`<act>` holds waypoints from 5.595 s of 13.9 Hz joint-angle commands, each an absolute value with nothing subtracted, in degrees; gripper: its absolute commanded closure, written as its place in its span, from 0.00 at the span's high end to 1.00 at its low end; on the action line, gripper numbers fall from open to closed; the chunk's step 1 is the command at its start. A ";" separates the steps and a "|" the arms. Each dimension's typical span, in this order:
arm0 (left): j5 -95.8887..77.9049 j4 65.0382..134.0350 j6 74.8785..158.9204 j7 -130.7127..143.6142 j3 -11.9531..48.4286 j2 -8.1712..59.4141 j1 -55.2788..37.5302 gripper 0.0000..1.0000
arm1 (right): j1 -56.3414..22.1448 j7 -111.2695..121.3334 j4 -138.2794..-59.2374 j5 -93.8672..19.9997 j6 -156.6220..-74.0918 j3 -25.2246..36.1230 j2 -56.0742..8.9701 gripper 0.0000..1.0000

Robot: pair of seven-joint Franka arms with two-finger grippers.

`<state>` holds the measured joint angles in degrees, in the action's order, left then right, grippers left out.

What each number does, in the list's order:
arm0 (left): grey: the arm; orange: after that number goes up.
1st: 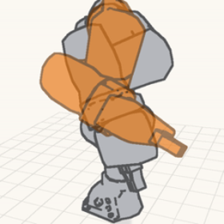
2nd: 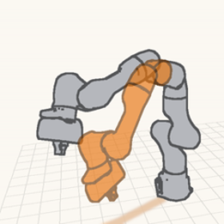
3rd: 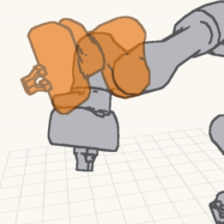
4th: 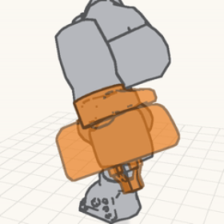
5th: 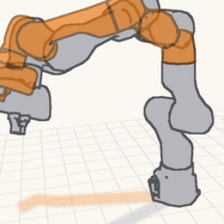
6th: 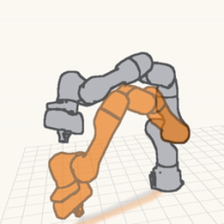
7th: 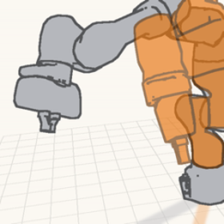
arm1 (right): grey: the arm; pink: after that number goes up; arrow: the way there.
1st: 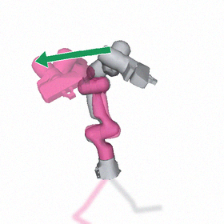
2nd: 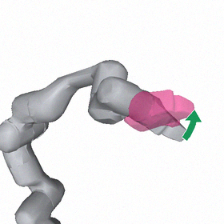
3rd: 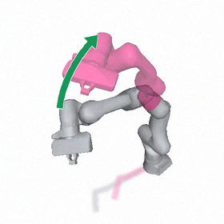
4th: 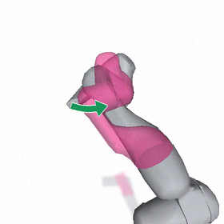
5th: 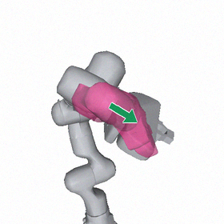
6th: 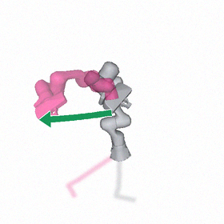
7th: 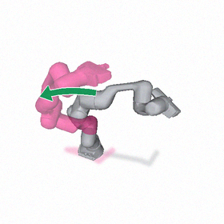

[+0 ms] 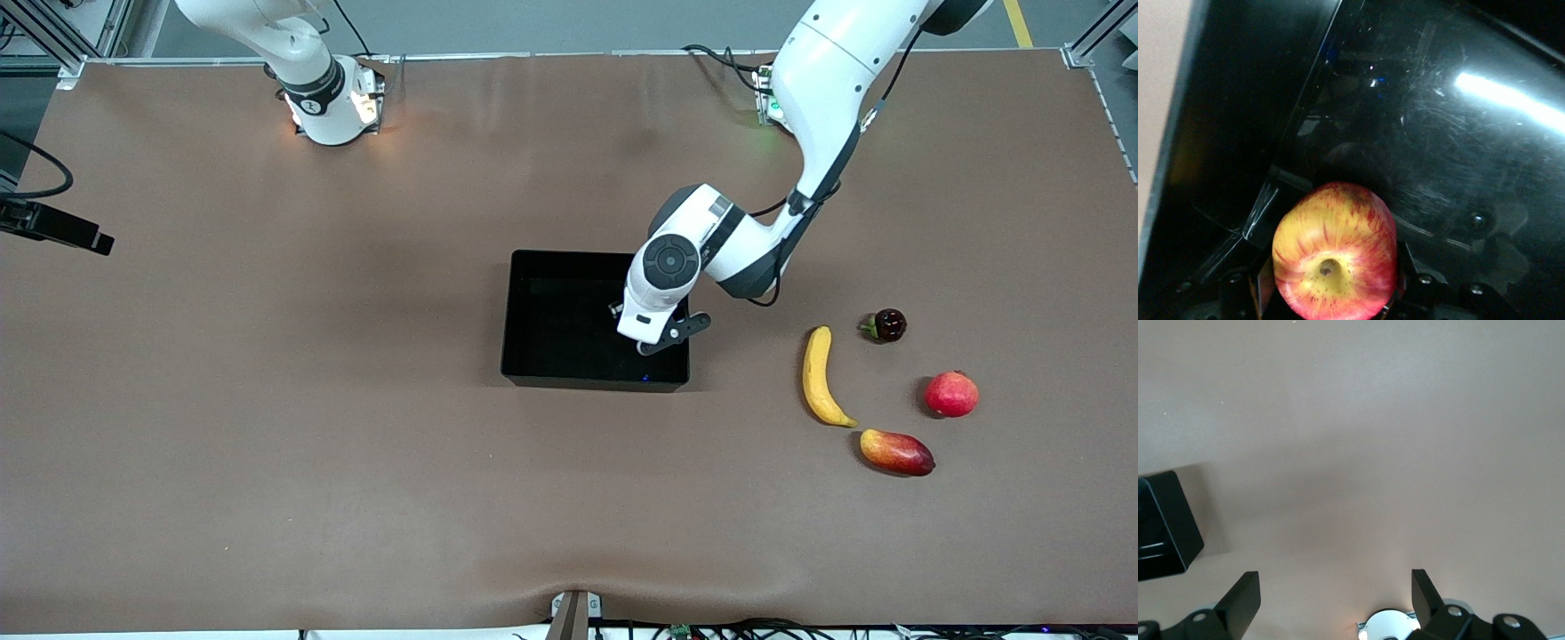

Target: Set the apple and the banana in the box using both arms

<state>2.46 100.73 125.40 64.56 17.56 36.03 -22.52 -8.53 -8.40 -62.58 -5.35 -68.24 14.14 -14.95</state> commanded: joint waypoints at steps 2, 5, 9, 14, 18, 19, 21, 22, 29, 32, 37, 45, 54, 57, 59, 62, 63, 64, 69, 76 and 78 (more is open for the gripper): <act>2.55 100.11 125.86 65.57 17.14 37.26 -22.94 1.00 | 5.87 -8.53 -69.58 -2.55 -72.23 -3.06 -8.72 1.00; 2.55 99.93 124.20 67.32 17.14 35.34 -22.42 1.00 | 5.80 -8.61 -79.09 -2.55 -77.42 -3.08 -2.30 1.00; 3.87 95.91 114.30 67.06 17.14 26.56 -21.89 1.00 | 0.38 -8.61 -79.36 -2.55 -77.34 1.29 -1.85 1.00; 8.53 90.44 105.21 60.59 16.70 20.22 -13.92 1.00 | -1.23 -8.44 -80.85 -2.55 -77.60 2.99 -0.53 1.00; 10.27 91.14 105.29 49.25 16.61 21.96 -5.38 1.00 | -2.19 -8.00 -81.56 1.58 -77.87 2.90 0.09 1.00; 12.46 92.36 105.55 45.91 16.52 23.28 -3.71 1.00 | -1.94 -8.09 -81.74 1.58 -77.96 2.90 0.09 1.00; 16.86 93.08 108.44 44.65 16.61 27.40 -0.54 1.00 | -1.58 -8.09 -81.91 0.71 -77.78 3.42 0.18 1.00; 17.05 93.86 112.02 44.30 16.61 29.60 0.95 1.00 | -1.58 -8.09 -82.35 0.53 -77.87 3.60 0.26 1.00; 17.23 95.80 122.17 38.06 16.61 39.72 2.72 1.00 | -1.85 -8.00 -82.71 0.26 -77.87 3.43 0.62 1.00; 20.11 97.47 122.08 37.97 16.52 39.55 2.81 1.00 | -1.76 -7.48 -82.71 -0.88 -78.31 3.43 0.53 1.00; 20.39 98.26 121.99 38.06 16.61 39.73 3.25 0.36 | -1.67 -4.22 -82.88 -0.88 -78.40 3.52 0.62 1.00; 16.71 95.73 112.96 39.72 22.74 30.25 3.25 0.00 | -1.58 -4.22 -82.88 -0.88 -78.31 3.60 0.62 1.00; 13.10 81.57 104.32 52.54 33.31 33.03 -9.29 0.00 | -0.44 2.72 -83.06 -0.88 -78.66 3.60 0.62 1.00; 13.18 80.68 112.82 55.27 33.14 37.43 -13.96 0.00 | -0.44 2.64 -83.06 -0.88 -78.57 3.60 0.62 1.00; 13.88 80.77 115.48 58.08 30.95 38.84 -18.52 0.00 | -0.44 2.72 -83.06 -0.88 -78.49 3.60 0.70 1.00; 13.80 80.42 117.50 60.64 25.42 40.69 -25.64 0.00 | -0.44 2.64 -83.06 -0.97 -78.49 3.69 0.62 1.00; 13.80 80.42 117.68 60.56 23.92 40.95 -27.14 0.00 | -0.35 2.64 -83.06 -0.97 -78.40 3.69 0.62 1.00; 13.80 80.16 118.64 60.64 23.12 42.00 -27.77 0.00 | -0.35 2.64 -83.06 -0.97 -78.40 3.60 0.62 1.00; 13.80 79.45 124.52 61.52 23.03 44.73 -29.53 0.00 | -0.35 2.64 -83.06 -0.97 -78.31 3.69 0.62 1.00; 13.80 79.45 132.88 61.70 17.14 50.71 -35.24 0.00 | -0.26 2.64 -83.06 -0.97 -78.22 3.69 0.62 1.00; 14.06 79.54 135.16 61.52 16.96 51.24 -35.42 0.90 | -0.26 2.64 -83.06 -0.97 -78.22 3.69 0.62 1.00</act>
<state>13.32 81.13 133.79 60.73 17.70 50.36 -34.48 -0.87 1.85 -80.99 -0.26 -77.84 3.82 -1.29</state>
